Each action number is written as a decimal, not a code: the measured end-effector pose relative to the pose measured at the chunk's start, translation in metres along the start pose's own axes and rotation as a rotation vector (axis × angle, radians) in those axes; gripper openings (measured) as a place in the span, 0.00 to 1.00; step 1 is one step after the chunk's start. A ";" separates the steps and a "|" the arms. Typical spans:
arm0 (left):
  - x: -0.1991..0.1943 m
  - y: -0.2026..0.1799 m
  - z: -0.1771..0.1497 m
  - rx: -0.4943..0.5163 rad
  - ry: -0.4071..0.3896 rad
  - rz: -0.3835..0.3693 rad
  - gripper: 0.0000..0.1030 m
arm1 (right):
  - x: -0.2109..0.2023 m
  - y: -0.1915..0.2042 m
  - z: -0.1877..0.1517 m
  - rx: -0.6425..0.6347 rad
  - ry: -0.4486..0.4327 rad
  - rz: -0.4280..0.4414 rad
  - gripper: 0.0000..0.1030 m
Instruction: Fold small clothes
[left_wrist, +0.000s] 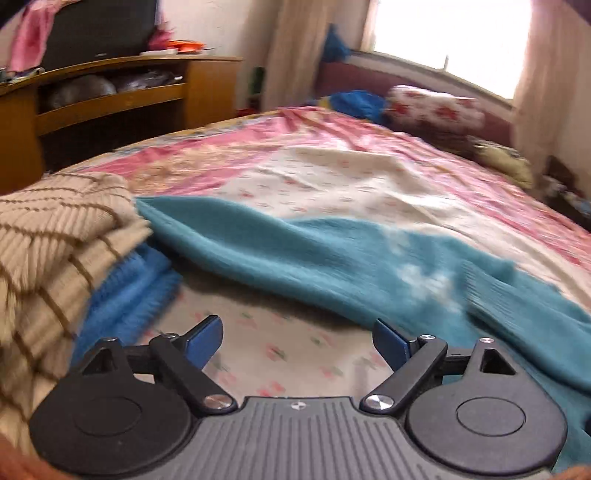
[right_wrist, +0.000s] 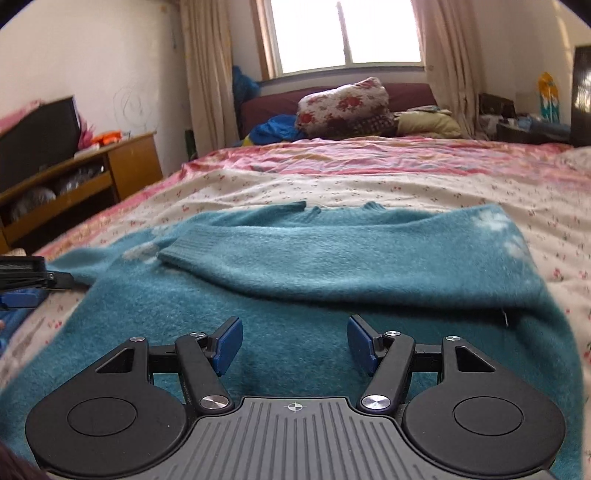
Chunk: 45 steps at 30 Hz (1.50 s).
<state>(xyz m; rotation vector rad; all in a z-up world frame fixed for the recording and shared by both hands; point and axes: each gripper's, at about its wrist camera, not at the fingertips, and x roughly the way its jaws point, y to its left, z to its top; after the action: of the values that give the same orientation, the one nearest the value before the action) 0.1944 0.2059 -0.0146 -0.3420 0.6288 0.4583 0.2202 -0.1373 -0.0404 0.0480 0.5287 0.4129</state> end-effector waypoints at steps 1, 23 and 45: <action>0.008 0.004 0.004 -0.024 0.009 0.008 0.84 | -0.001 -0.003 0.000 0.008 -0.005 0.006 0.57; 0.075 0.051 0.045 -0.387 -0.004 0.123 0.25 | -0.006 -0.007 0.000 0.033 -0.024 0.098 0.40; -0.043 -0.206 0.021 0.322 -0.041 -0.551 0.21 | -0.030 -0.045 0.019 0.155 -0.101 0.069 0.32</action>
<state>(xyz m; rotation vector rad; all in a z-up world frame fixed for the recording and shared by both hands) 0.2783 0.0277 0.0631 -0.1854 0.5305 -0.1637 0.2227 -0.1893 -0.0162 0.2359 0.4595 0.4343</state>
